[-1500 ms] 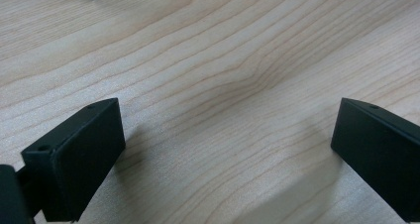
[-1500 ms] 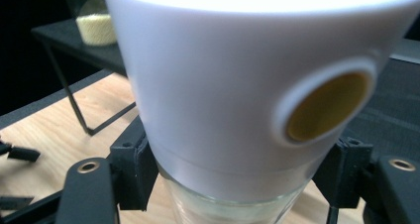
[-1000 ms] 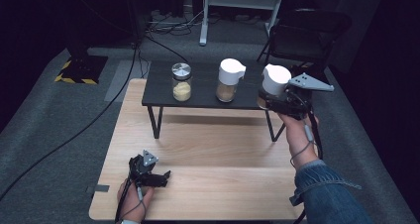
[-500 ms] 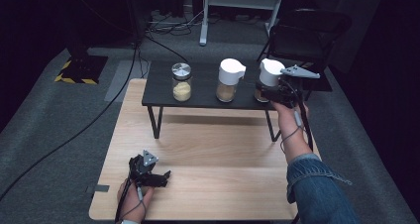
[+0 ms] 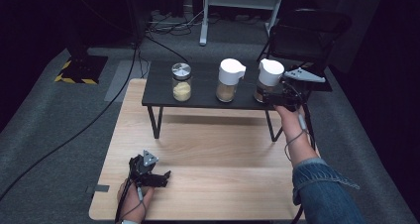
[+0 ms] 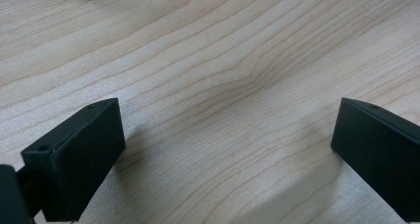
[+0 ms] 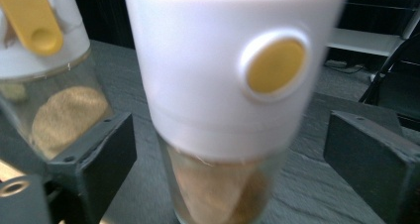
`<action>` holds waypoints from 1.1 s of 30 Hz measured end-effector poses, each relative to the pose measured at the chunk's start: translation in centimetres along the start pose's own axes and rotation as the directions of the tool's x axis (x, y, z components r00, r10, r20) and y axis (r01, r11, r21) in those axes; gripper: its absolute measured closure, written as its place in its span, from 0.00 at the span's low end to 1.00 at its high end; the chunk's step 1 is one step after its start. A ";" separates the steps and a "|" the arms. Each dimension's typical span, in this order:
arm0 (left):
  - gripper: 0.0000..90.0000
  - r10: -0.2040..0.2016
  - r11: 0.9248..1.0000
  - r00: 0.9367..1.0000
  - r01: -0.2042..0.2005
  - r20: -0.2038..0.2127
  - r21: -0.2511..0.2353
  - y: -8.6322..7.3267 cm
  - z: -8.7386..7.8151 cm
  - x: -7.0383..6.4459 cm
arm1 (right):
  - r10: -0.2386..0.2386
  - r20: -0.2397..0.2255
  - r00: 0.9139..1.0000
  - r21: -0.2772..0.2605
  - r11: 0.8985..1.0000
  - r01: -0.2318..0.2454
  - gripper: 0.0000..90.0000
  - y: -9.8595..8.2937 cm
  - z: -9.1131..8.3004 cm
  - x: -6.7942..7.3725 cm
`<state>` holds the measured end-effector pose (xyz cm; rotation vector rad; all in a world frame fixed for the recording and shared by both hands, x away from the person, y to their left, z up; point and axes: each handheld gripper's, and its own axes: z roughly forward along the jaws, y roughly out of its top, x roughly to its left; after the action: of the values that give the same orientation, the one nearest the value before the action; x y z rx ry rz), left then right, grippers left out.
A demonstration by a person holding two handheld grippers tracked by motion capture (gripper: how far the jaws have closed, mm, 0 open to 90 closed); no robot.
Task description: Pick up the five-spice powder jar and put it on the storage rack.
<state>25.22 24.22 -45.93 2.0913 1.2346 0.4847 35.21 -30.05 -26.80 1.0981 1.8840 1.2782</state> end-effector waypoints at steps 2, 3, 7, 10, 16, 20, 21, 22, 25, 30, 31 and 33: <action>0.00 0.000 1.000 1.000 0.000 0.000 0.000 0.0 0.0 0.0 | -0.005 -0.007 1.000 -0.002 1.000 0.005 0.06 -0.4 -0.6 -0.2; 0.00 0.000 1.000 1.000 0.000 0.000 0.000 0.0 0.0 0.0 | -0.010 -0.008 1.000 -0.008 1.000 0.009 0.06 -0.7 -0.9 -0.3; 0.00 0.000 1.000 1.000 0.000 0.000 0.000 0.0 0.0 0.0 | -0.023 -0.018 1.000 -0.017 1.000 0.022 0.05 -1.9 -2.0 -0.6; 0.00 -0.003 1.000 1.000 0.003 0.000 0.001 0.0 0.0 0.0 | -0.029 -0.028 0.999 -0.020 0.999 0.028 0.05 -3.0 -2.7 -0.8; 0.00 -0.003 1.000 1.000 0.003 0.000 0.001 0.0 0.0 0.0 | -0.020 -0.049 0.999 -0.029 0.999 0.019 0.05 -5.8 -3.8 -1.3; 0.00 -0.003 1.000 1.000 0.003 -0.001 0.001 0.0 0.0 0.0 | -0.007 -0.056 0.998 -0.038 0.999 0.004 0.05 -7.9 -4.4 -1.4; 0.00 -0.003 1.000 1.000 0.003 -0.001 0.000 0.0 0.0 0.0 | -0.008 -0.059 0.998 -0.033 0.999 0.006 0.05 -8.3 -4.5 -1.4; 0.00 -0.002 1.000 1.000 0.002 -0.001 0.000 0.0 0.0 0.0 | -0.012 -0.060 0.998 -0.026 1.000 0.010 0.05 -8.7 -4.5 -1.4; 0.00 -0.002 1.000 1.000 0.002 -0.001 -0.001 0.0 0.0 0.0 | -0.016 -0.056 0.998 -0.003 1.000 0.016 0.05 -10.0 -4.6 -1.4; 0.00 -0.002 1.000 1.000 0.002 -0.001 -0.001 0.0 0.0 0.0 | 0.006 -0.060 0.998 0.059 0.998 -0.003 0.05 -12.2 -4.3 -1.9; 0.00 -0.002 1.000 1.000 0.002 -0.001 0.000 0.0 0.0 0.0 | 0.006 -0.057 0.998 0.073 0.997 -0.002 0.05 -12.6 -4.2 -1.9; 0.00 -0.002 1.000 1.000 0.002 -0.001 0.000 0.0 0.0 0.0 | 0.003 -0.052 0.999 0.094 0.996 0.002 0.05 -13.4 -4.0 -2.0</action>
<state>25.21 24.18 -45.94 2.0899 1.2365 0.4849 28.80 -36.14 -37.88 1.1232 2.0002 1.2409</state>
